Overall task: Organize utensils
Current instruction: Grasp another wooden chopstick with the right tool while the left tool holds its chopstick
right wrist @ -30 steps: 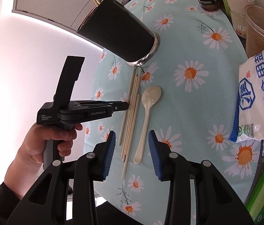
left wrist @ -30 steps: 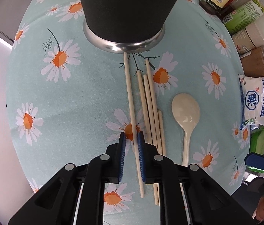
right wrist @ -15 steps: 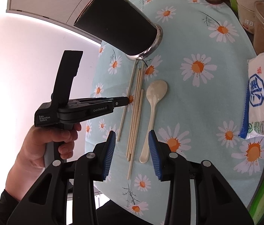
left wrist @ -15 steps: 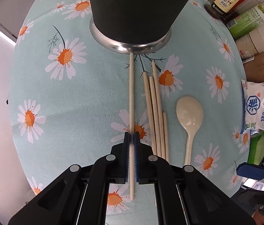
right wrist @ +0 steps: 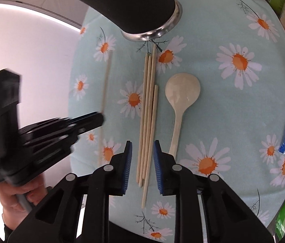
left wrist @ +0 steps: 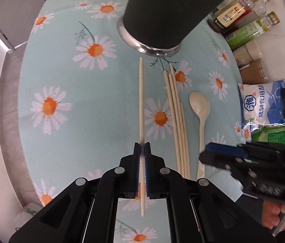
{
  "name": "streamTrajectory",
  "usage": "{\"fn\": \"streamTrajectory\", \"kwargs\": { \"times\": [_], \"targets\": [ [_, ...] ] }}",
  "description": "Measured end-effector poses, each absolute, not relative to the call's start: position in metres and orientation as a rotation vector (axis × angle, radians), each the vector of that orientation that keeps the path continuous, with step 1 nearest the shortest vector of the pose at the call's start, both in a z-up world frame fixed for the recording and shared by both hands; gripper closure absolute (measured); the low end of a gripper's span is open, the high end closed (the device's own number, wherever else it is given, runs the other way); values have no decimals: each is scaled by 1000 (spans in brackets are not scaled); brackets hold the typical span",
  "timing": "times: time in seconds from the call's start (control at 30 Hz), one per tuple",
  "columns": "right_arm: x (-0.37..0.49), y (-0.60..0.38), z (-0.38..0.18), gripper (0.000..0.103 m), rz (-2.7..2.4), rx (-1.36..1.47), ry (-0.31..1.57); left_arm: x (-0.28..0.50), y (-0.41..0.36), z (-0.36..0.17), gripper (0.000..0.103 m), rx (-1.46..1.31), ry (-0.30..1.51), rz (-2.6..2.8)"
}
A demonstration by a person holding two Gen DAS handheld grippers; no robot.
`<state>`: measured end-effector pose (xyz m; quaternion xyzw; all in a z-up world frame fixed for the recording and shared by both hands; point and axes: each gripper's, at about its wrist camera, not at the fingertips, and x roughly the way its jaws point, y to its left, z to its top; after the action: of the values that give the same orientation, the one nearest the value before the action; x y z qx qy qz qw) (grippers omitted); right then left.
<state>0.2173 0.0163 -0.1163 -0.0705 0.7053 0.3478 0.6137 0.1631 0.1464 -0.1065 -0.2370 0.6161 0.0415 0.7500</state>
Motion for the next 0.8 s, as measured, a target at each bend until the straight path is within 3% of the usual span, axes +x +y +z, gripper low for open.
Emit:
{"fn": "streamTrajectory", "kwargs": {
  "times": [0.4, 0.8],
  "targets": [
    [207, 44, -139, 91, 619, -285, 1607, 140, 169, -99, 99, -498, 1309, -1],
    [190, 55, -148, 91, 553, -326, 1598, 138, 171, -107, 99, -491, 1313, -65]
  ]
}}
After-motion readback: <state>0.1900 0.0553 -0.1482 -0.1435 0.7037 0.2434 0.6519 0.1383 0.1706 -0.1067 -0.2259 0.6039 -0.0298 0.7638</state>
